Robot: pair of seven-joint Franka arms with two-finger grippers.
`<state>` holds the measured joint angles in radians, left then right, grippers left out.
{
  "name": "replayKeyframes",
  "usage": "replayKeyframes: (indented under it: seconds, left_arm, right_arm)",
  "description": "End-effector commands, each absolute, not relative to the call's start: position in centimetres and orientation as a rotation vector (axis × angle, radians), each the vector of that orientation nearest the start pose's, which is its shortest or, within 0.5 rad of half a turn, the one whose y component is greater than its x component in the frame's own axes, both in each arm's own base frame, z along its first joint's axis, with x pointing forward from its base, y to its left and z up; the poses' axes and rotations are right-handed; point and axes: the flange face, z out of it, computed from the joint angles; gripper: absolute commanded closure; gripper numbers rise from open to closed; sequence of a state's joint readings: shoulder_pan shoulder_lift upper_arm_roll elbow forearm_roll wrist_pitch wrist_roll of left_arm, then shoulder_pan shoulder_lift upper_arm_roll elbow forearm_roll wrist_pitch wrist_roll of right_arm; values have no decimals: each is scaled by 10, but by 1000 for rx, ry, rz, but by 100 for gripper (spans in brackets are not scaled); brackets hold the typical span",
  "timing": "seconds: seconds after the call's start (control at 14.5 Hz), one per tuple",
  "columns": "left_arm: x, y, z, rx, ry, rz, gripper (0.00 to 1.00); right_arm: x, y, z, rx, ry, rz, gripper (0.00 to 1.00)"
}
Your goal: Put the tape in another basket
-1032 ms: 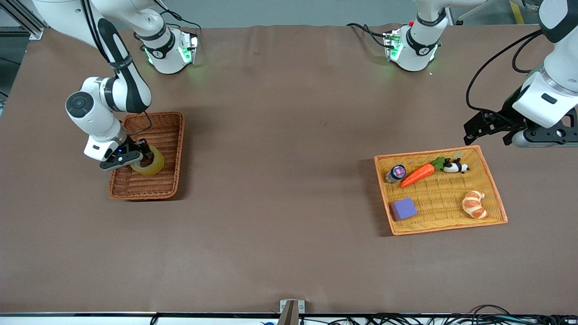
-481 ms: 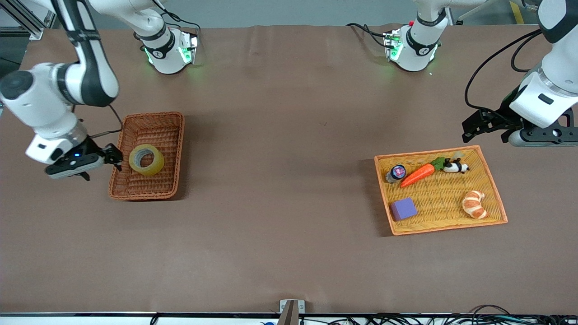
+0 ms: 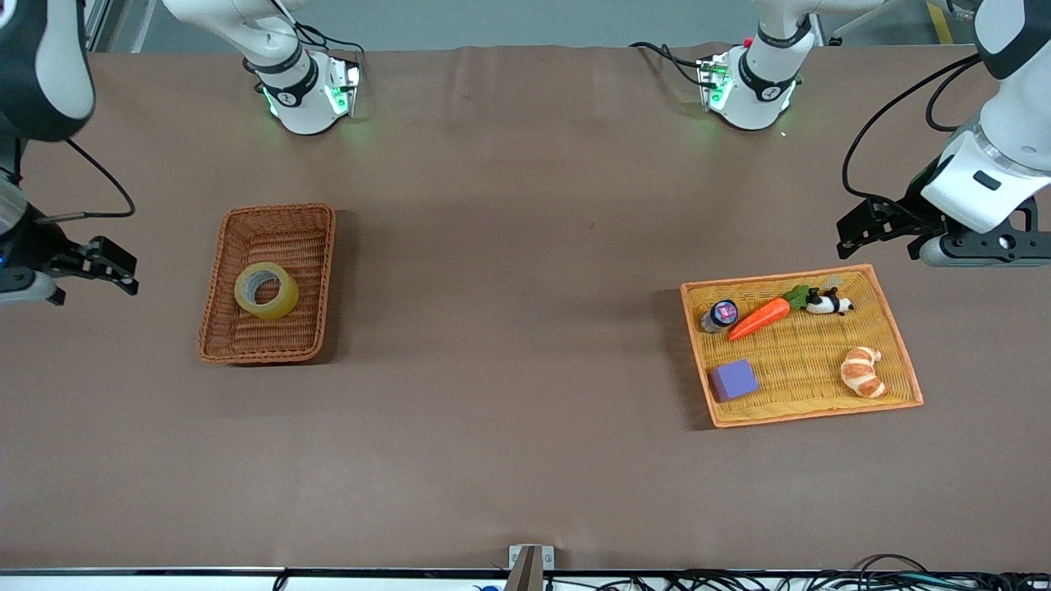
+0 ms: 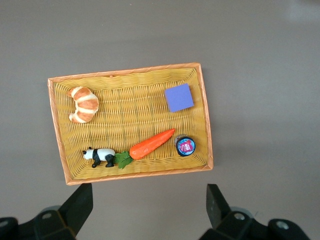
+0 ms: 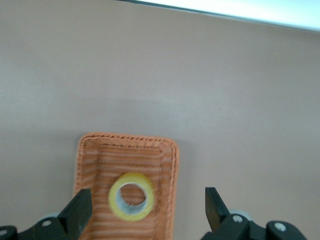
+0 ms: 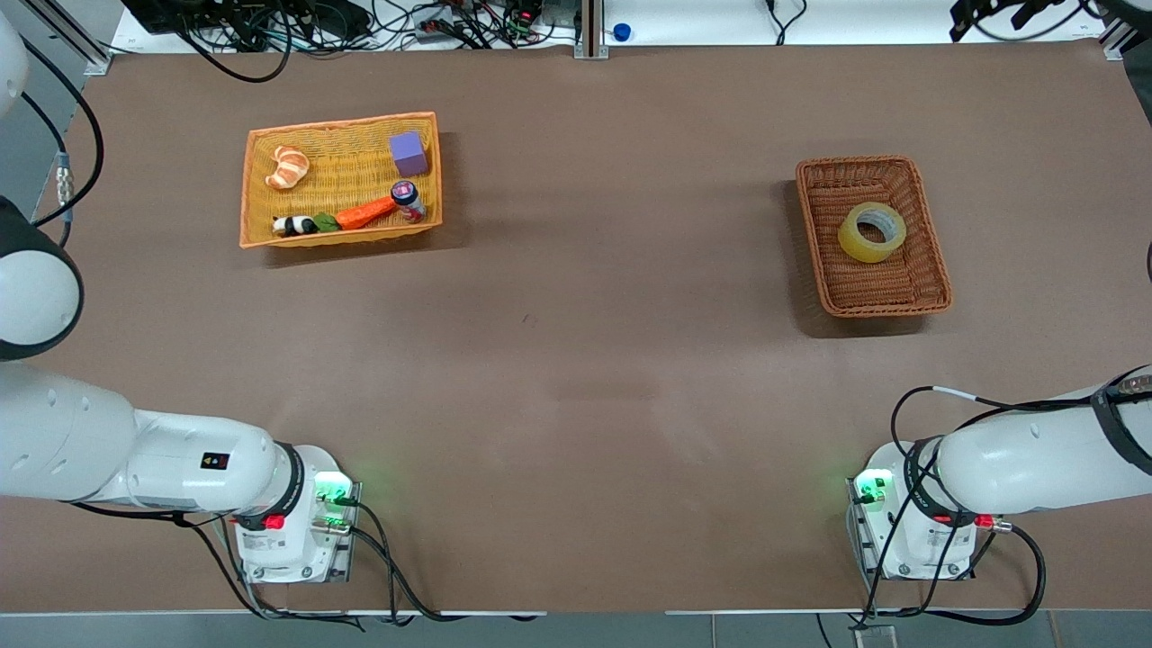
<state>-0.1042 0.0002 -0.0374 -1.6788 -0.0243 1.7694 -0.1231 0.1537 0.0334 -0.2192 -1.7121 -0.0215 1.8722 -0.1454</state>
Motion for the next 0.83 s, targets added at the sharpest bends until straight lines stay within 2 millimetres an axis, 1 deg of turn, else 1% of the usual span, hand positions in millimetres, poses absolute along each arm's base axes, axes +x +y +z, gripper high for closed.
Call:
replayKeyframes:
  seconds: [0.0,0.07,0.14,0.21,0.28,0.34,0.41,0.48,0.76]
  left_arm:
    - [564,-84,596,-3180,3,-126,0]
    - [564,-84,596,-3180,1,-126,0]
    - [564,-84,596,-3180,1,-126,0]
    - [564,-84,596,-3180,1,-126,0]
    - [564,-84,597,-3180,-1,-131,0]
    - [564,-84,598,-3180,-13,-133,0]
    - [564,-83,599,-3180,-18,-136,0]
    - [564,-83,600,-3180,-18,-138,0]
    - [563,-84,600,-3181,-48,-138,0]
  right_arm:
    - [576,-30,611,-3179,107,-95,0]
    - [568,-33,635,-3171,168,-52,0]
    - [558,-47,643,-3137,207,45,0]
    - [553,-47,644,-3090,197,76,0]
    - [549,-46,646,-3081,190,80,0]
    - [549,-42,643,-3092,177,74,0]
    - [550,-33,643,-3123,147,53,0]
    - [550,-30,646,-3144,133,22,0]
    - [550,-29,648,-3146,133,17,0]
